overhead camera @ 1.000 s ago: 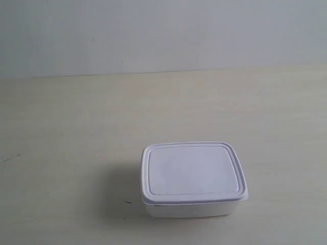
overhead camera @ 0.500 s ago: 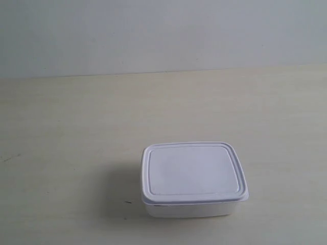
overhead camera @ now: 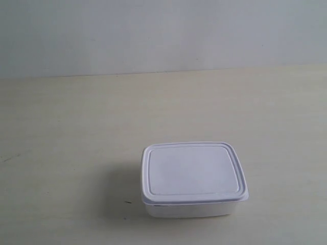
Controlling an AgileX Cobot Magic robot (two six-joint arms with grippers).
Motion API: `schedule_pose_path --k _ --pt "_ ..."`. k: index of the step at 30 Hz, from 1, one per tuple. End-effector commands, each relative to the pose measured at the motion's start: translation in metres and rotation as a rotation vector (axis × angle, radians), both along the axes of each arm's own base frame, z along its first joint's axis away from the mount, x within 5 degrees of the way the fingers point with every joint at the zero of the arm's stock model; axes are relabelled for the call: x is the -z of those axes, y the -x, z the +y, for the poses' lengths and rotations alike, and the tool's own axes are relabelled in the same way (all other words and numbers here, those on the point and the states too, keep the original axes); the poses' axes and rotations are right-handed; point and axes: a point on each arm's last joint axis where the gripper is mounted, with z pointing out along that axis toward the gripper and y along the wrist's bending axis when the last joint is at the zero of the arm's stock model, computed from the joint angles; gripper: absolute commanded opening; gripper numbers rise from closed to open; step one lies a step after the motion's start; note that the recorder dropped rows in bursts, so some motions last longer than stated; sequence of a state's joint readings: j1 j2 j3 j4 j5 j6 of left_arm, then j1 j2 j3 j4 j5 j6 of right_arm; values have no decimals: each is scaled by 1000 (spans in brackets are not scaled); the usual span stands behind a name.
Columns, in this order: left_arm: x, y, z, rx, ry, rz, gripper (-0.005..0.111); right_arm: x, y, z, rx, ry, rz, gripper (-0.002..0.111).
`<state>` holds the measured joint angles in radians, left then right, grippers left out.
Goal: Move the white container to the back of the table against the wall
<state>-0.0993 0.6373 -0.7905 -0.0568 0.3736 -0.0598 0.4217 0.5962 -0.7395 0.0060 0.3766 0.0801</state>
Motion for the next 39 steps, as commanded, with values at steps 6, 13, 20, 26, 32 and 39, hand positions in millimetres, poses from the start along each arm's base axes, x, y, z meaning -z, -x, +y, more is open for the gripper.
schedule_pose_path --k 6,13,20,26,32,39 --pt "-20 2 -1 12 14 -59 0 -16 -1 1 -2 -17 -56 0" --pt "-20 2 -1 12 14 -59 0 -16 -1 1 -2 -17 -56 0" --pt "-20 2 -1 11 15 -65 0 -19 -1 1 -2 -28 -81 0" --pt "-14 3 -5 19 258 44 0 -7 2 4 -34 -80 86 0" --pt "28 8 -21 86 460 464 0 28 4 12 -84 -19 406 0" --pt "95 6 -51 314 672 787 0 76 5 22 -170 71 687 0"
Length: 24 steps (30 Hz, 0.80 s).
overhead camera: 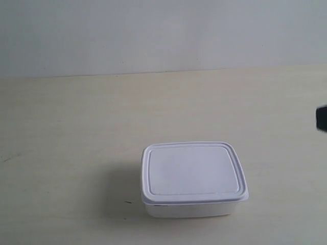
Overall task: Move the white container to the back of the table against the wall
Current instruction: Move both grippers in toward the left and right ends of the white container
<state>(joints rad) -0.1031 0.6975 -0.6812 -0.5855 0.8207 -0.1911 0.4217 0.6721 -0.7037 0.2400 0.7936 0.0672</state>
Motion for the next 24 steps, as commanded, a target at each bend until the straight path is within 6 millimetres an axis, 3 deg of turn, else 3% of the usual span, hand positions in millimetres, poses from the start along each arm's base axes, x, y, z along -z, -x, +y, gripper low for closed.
schedule_pose_path --k 1,8,11,18,24 --pt "34 -1 -20 138 207 96 0 29 2 10 -115 28 154 0" --pt "75 -7 -27 159 316 198 0 75 -3 18 -166 78 348 0" --pt "84 -10 -29 163 319 231 0 90 -8 19 -156 101 410 0" --pt "94 -18 -49 178 281 233 0 105 -20 23 -121 105 451 0" --pt "117 -20 -80 178 183 284 0 109 -27 26 -98 91 450 0"
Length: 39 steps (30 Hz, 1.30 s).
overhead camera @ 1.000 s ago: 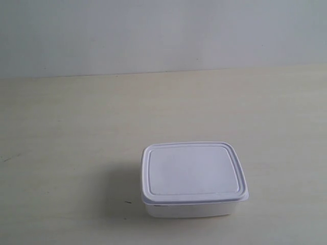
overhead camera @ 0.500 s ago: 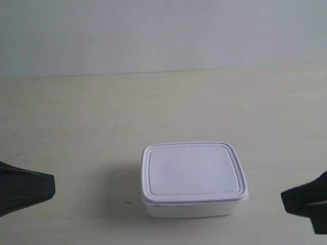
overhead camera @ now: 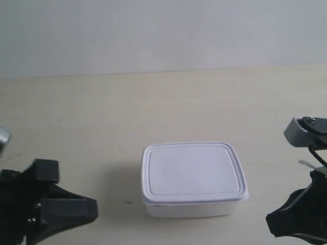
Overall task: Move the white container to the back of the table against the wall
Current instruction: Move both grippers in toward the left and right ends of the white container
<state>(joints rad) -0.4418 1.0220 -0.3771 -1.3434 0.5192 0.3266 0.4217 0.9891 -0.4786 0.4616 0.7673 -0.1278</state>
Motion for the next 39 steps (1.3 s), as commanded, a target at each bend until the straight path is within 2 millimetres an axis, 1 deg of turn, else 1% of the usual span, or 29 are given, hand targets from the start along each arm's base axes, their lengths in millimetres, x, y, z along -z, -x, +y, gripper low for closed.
schedule_pose_path --k 1,5,10,19,27,32,36,39 --pt "20 -2 -24 9 -102 18 0 3 -6 2 15 -7 -25 0" --pt "31 -7 -47 85 -183 14 0 7 -13 4 38 -3 -33 0" --pt "39 -28 -70 150 -244 -7 0 20 -21 7 49 29 22 0" --pt "60 -53 -93 200 -309 3 0 41 -37 13 128 23 84 0" --pt "74 -67 -101 179 -351 14 0 55 -49 17 206 15 90 0" --pt "79 -75 -108 174 -362 17 0 61 -53 17 219 28 92 0" --pt "83 -82 -109 161 -368 21 0 64 -56 17 243 26 88 0" --pt "87 -85 -106 144 -381 26 0 66 -59 17 264 24 78 0"
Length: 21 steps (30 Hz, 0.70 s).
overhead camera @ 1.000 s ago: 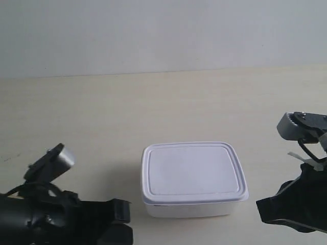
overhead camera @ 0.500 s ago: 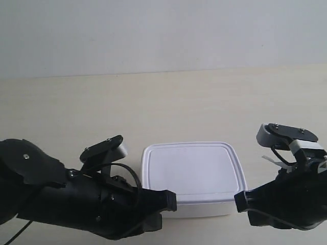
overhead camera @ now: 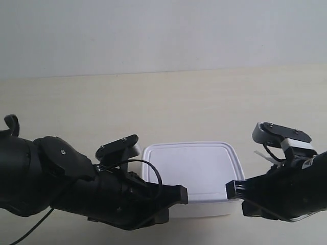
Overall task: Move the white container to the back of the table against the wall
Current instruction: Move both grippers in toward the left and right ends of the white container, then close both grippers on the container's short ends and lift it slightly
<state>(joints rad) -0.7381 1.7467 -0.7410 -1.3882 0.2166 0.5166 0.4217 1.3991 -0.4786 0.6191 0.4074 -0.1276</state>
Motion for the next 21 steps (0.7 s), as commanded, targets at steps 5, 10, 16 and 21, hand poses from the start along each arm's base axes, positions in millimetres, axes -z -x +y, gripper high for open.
schedule_pose_path --k 5,10,16,21 --pt "12 -11 7 -47 -35 9 0 7 -12 4 13 11 -2 0" --pt "12 -11 7 -43 -40 4 0 8 -19 7 17 13 -7 0" --pt "4 -20 1 -39 -31 -50 0 8 -31 12 16 14 -13 0" --pt "-2 -29 0 -63 -35 -97 0 10 -35 13 21 19 -17 0"
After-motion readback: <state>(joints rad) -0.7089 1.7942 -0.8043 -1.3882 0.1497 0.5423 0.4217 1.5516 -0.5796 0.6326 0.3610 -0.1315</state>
